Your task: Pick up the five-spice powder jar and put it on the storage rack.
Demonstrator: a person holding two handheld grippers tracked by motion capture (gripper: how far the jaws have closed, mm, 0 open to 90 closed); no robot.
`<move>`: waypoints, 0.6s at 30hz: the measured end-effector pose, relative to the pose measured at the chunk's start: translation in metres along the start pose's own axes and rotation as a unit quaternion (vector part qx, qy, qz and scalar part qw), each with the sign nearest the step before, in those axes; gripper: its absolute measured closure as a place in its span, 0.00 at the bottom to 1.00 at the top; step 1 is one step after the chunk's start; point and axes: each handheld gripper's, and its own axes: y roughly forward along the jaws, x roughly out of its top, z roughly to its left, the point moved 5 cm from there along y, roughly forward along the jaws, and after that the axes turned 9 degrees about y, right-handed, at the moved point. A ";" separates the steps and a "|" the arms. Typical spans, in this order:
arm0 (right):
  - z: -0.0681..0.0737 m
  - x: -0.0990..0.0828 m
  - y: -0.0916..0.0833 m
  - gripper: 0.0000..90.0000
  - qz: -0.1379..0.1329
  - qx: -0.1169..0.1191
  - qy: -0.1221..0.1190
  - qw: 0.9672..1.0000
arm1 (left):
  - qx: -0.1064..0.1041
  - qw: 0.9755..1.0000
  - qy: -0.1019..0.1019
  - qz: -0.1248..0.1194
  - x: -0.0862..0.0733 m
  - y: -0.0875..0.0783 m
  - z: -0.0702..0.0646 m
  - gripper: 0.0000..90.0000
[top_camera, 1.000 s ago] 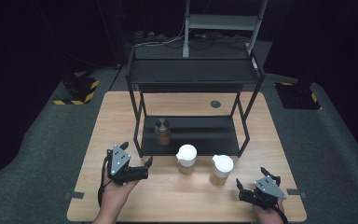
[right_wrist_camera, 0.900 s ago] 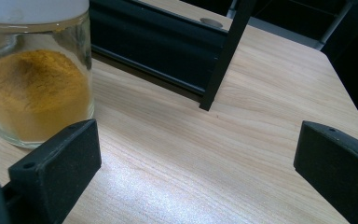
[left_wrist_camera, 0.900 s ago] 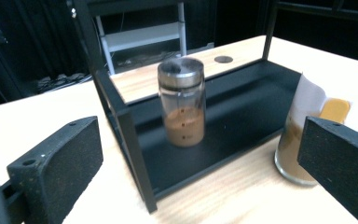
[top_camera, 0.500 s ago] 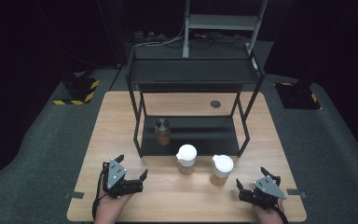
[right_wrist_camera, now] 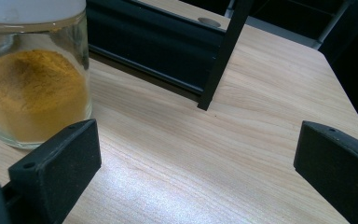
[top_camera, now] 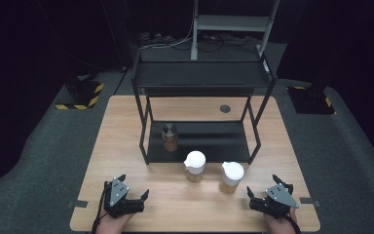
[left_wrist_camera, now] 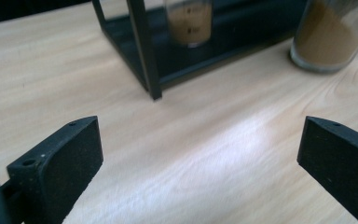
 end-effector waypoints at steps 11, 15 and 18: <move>0.001 0.000 0.001 0.00 0.001 -0.003 0.000 1.000 | 0.003 0.997 0.064 0.031 0.000 0.007 -0.011 0.01; 0.000 0.001 0.001 0.00 0.002 0.001 -0.002 1.000 | 0.002 0.996 0.086 0.040 0.002 0.008 -0.015 0.01; 0.001 0.001 0.001 0.00 0.002 0.001 -0.005 1.000 | 0.000 0.995 0.091 0.044 0.003 0.009 -0.016 0.01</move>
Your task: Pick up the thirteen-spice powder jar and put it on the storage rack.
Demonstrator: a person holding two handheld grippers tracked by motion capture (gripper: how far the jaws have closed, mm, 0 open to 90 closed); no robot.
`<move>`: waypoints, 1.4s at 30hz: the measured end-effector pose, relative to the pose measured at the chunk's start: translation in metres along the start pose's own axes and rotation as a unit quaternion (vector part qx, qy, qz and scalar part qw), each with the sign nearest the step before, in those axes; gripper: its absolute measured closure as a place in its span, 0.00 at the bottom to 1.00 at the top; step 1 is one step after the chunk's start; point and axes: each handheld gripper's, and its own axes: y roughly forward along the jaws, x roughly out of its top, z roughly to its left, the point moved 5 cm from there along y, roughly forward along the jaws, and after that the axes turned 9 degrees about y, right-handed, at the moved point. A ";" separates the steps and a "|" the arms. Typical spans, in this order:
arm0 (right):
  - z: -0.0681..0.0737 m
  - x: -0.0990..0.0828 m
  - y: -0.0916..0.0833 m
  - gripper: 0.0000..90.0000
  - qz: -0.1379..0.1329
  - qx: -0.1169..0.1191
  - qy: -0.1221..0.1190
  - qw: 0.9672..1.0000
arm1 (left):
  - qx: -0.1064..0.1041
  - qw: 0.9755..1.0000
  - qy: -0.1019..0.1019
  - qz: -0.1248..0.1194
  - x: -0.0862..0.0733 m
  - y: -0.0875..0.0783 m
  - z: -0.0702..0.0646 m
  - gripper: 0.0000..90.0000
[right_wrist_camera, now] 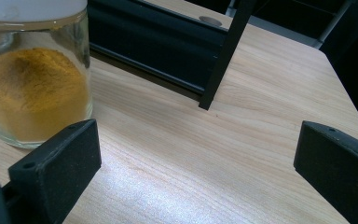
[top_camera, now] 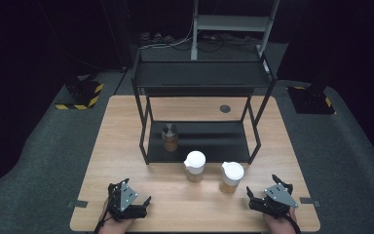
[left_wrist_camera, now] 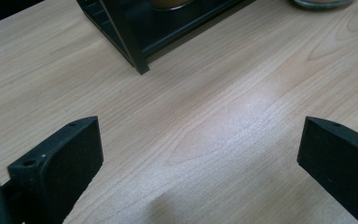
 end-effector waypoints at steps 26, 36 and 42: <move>0.001 0.008 -0.011 0.00 -0.024 0.012 0.012 1.000 | -0.018 1.000 -0.004 -0.018 -0.006 -0.003 0.005 0.01; 0.011 0.025 -0.033 0.00 -0.051 0.029 0.017 0.998 | -0.020 1.000 -0.003 -0.018 -0.006 -0.003 0.005 0.01; 0.023 0.036 -0.045 0.00 -0.068 0.053 0.023 0.996 | -0.021 1.000 -0.002 -0.019 -0.006 -0.004 0.006 0.01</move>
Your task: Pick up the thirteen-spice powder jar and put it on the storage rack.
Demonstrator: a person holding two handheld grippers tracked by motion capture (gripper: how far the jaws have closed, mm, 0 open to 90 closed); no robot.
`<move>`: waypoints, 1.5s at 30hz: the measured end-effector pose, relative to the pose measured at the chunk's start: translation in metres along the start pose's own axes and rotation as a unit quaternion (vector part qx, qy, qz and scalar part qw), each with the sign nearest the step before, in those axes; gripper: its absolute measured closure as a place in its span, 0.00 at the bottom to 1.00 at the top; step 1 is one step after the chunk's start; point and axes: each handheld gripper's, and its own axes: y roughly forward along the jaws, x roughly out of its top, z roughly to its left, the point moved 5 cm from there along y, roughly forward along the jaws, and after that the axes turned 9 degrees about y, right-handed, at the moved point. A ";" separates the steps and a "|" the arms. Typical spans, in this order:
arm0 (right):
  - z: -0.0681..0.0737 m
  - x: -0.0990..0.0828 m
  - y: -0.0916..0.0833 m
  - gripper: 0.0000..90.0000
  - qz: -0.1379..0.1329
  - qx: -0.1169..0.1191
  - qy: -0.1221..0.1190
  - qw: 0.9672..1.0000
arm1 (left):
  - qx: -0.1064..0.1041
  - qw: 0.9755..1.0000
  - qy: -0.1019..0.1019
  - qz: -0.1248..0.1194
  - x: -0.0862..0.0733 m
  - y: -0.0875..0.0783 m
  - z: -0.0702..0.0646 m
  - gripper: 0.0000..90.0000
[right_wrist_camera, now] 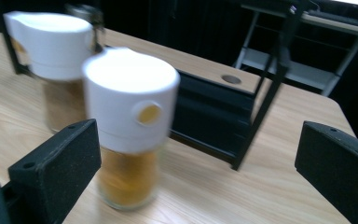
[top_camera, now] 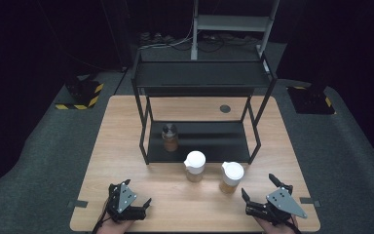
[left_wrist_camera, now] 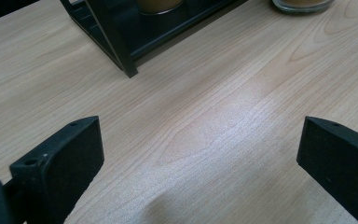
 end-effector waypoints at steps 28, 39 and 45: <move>0.074 0.012 0.017 0.00 -0.028 0.099 -0.011 0.995 | -0.005 1.000 0.004 -0.002 0.000 0.000 0.000 0.01; 0.102 0.009 0.041 0.00 -0.025 0.095 -0.003 0.995 | -0.005 1.000 0.001 -0.007 -0.002 -0.001 0.001 0.01; 0.111 0.006 0.057 0.00 -0.014 0.088 0.008 0.996 | -0.008 1.000 -0.002 -0.008 -0.002 -0.001 0.002 0.01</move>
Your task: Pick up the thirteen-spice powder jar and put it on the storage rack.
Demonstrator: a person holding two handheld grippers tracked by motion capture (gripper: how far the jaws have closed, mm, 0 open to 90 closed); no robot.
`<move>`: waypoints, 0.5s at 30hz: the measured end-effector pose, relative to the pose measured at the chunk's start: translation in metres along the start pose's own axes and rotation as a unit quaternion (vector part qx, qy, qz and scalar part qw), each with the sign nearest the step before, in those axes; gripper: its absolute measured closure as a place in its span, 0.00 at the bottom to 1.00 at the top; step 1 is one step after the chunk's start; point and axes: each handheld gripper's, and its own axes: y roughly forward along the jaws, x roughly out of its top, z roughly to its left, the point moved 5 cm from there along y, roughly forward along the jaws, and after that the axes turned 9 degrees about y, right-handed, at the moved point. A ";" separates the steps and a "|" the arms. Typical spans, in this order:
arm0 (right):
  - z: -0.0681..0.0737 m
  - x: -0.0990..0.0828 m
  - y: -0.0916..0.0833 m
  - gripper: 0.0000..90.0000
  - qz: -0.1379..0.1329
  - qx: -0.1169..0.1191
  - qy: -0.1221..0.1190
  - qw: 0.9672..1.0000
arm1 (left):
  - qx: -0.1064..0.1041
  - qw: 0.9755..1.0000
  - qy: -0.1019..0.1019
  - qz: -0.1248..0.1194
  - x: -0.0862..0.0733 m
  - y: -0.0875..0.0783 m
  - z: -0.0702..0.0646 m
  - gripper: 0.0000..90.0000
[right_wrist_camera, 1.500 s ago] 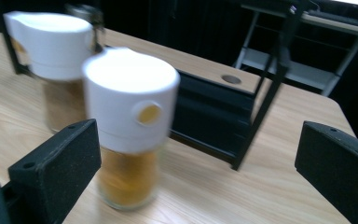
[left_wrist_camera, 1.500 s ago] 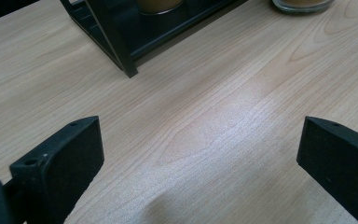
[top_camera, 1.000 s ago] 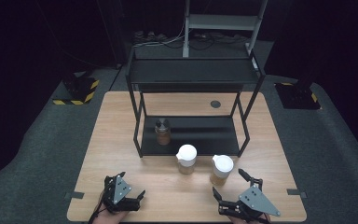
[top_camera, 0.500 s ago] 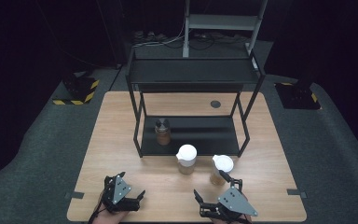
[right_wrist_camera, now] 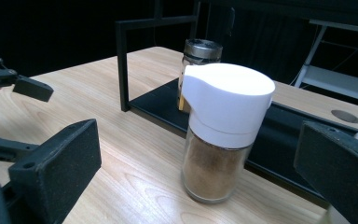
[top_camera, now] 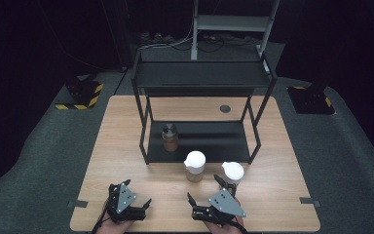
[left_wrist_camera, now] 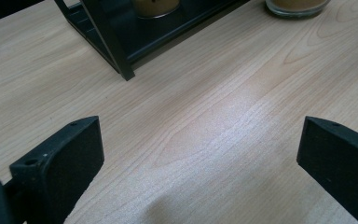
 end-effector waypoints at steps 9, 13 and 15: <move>0.000 -0.008 0.021 0.00 0.013 -0.012 0.008 1.000 | -0.004 1.000 0.002 -0.002 0.000 0.000 0.001 0.01; 0.000 -0.011 0.033 0.01 0.015 -0.021 0.011 1.000 | -0.004 1.000 0.006 -0.002 0.000 0.000 0.000 0.01; -0.001 -0.012 0.039 0.03 0.017 -0.024 0.018 0.999 | -0.005 1.000 0.007 -0.004 -0.001 0.000 0.000 0.01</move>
